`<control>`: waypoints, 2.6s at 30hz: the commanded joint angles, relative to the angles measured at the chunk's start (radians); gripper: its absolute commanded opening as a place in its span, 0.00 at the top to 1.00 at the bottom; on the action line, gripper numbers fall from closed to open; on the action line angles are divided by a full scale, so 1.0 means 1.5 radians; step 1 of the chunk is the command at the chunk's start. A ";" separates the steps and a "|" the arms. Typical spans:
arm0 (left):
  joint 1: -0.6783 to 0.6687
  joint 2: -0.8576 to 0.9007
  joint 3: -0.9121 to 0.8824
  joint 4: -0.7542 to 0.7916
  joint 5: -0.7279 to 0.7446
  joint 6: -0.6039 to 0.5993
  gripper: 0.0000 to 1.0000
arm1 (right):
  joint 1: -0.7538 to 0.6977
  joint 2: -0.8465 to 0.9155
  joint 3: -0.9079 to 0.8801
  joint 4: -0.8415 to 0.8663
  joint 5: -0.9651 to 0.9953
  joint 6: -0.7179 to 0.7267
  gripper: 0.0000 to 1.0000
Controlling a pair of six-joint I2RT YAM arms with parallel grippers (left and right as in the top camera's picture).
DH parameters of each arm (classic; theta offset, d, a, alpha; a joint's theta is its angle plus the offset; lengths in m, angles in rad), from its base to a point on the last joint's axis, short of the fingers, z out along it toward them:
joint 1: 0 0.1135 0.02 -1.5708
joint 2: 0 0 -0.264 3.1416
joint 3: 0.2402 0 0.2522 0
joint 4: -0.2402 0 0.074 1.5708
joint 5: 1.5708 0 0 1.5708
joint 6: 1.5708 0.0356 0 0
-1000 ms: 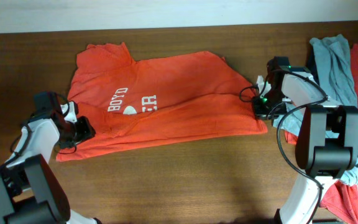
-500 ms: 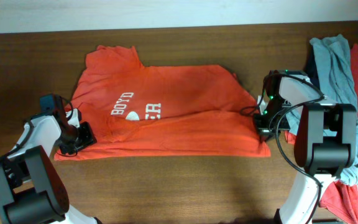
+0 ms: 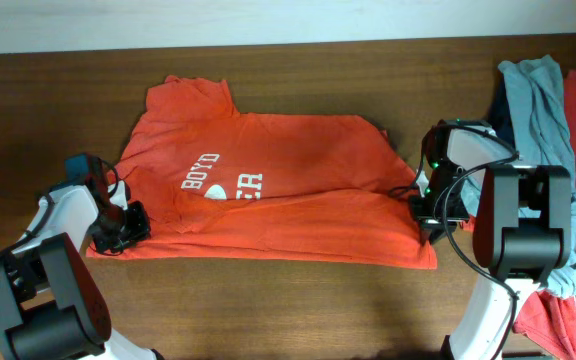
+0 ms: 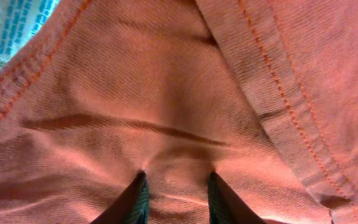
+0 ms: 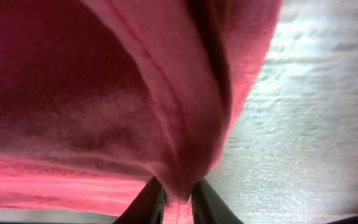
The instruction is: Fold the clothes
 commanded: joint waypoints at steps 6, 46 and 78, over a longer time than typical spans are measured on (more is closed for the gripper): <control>0.002 -0.037 -0.025 -0.024 -0.023 -0.005 0.69 | 0.002 -0.021 0.188 -0.051 0.010 0.006 0.74; 0.002 -0.046 -0.025 -0.018 -0.009 -0.004 0.69 | 0.064 0.126 0.288 0.342 -0.117 -0.012 0.92; 0.002 -0.046 -0.025 -0.021 -0.009 -0.004 0.68 | 0.031 0.174 0.306 0.362 0.084 0.028 0.91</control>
